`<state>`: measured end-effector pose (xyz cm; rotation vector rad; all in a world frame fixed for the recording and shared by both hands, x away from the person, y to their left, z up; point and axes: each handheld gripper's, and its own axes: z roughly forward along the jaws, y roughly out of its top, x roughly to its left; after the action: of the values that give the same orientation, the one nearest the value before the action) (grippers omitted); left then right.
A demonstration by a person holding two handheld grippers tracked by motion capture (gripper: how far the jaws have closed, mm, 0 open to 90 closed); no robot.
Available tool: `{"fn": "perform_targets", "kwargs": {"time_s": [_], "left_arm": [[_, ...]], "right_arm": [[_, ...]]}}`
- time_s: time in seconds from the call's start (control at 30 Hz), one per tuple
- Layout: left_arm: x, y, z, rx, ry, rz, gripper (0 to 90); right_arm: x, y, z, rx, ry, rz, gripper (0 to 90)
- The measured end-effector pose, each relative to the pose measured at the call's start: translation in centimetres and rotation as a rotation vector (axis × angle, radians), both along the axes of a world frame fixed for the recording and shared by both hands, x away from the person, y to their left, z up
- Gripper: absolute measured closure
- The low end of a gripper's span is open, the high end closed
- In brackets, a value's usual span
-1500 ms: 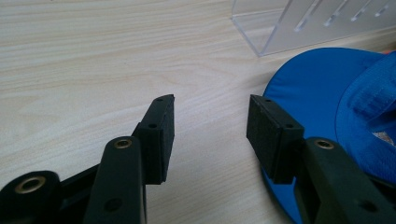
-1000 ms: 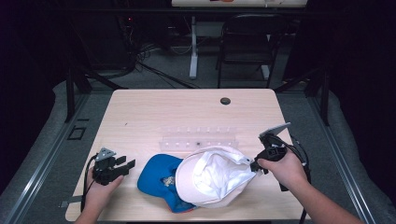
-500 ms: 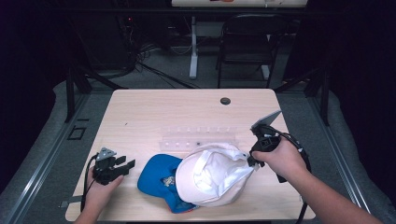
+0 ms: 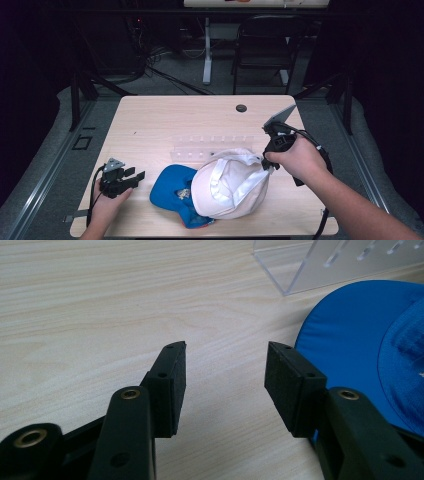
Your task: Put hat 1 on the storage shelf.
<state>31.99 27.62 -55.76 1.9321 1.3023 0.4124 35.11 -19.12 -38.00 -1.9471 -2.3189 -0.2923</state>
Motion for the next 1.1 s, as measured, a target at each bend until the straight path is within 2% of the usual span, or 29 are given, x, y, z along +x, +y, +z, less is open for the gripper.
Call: {"fn": "perform_targets", "kwargs": {"time_s": [0.07,0.17,0.3,0.33,0.37,0.5,0.53,0.6,0.63,0.67,0.7,0.73,0.87,1.0,1.07,1.1], "left_arm": [[0.0,0.0,0.0,-0.001,-0.001,0.000,51.6],[0.0,0.0,0.0,-0.002,-0.001,0.000,51.6],[0.0,0.0,0.0,-0.006,0.001,-0.001,51.5],[0.0,0.0,0.0,-0.006,0.001,-0.002,51.5],[0.0,0.0,0.0,-0.006,0.001,-0.002,51.5],[0.0,-0.1,-0.1,-0.008,-0.003,0.002,51.5],[0.0,-0.1,-0.1,-0.008,-0.003,0.001,51.5],[0.0,-0.1,-0.1,-0.009,-0.002,0.001,51.4],[0.0,-0.1,-0.1,-0.009,-0.001,0.000,51.4],[0.0,-0.1,0.0,-0.006,0.005,-0.004,51.4],[0.0,-0.1,0.0,-0.006,0.005,-0.004,51.4],[0.0,-0.1,0.0,-0.006,0.005,-0.004,51.4],[0.0,-0.1,-0.1,-0.007,-0.002,0.001,51.4],[0.1,-0.1,-0.1,-0.008,-0.001,0.002,51.3],[0.1,-0.1,-0.2,-0.011,-0.005,0.004,51.3],[0.1,-0.1,-0.2,-0.012,-0.005,0.005,51.3]], "right_arm": [[0.0,0.2,0.5,0.018,-0.014,-0.009,81.6],[0.1,0.2,1.1,0.038,-0.004,-0.002,81.7],[0.1,0.1,2.0,0.130,0.000,-0.016,81.8],[0.2,-0.1,2.1,0.148,0.011,-0.011,81.8],[0.2,-0.1,2.1,0.174,0.012,-0.029,81.8],[0.2,-0.6,2.4,0.246,0.044,-0.020,81.9],[0.1,-0.6,2.4,0.280,0.036,-0.045,81.9],[0.1,-0.8,2.5,0.293,0.045,-0.038,81.9],[0.2,-1.1,2.7,0.367,0.054,-0.046,81.9],[0.1,-1.2,2.7,0.388,0.050,-0.056,81.9],[0.2,-1.4,2.9,0.411,0.063,-0.035,81.9],[0.1,-1.3,2.9,0.443,0.055,-0.062,82.0],[0.0,-1.4,3.2,0.505,0.062,-0.061,82.0],[0.0,-1.6,3.5,0.538,0.069,-0.065,82.0],[-0.1,-1.6,3.7,0.565,0.063,-0.086,82.0],[-0.1,-1.8,3.8,0.572,0.067,-0.070,82.0]]}}
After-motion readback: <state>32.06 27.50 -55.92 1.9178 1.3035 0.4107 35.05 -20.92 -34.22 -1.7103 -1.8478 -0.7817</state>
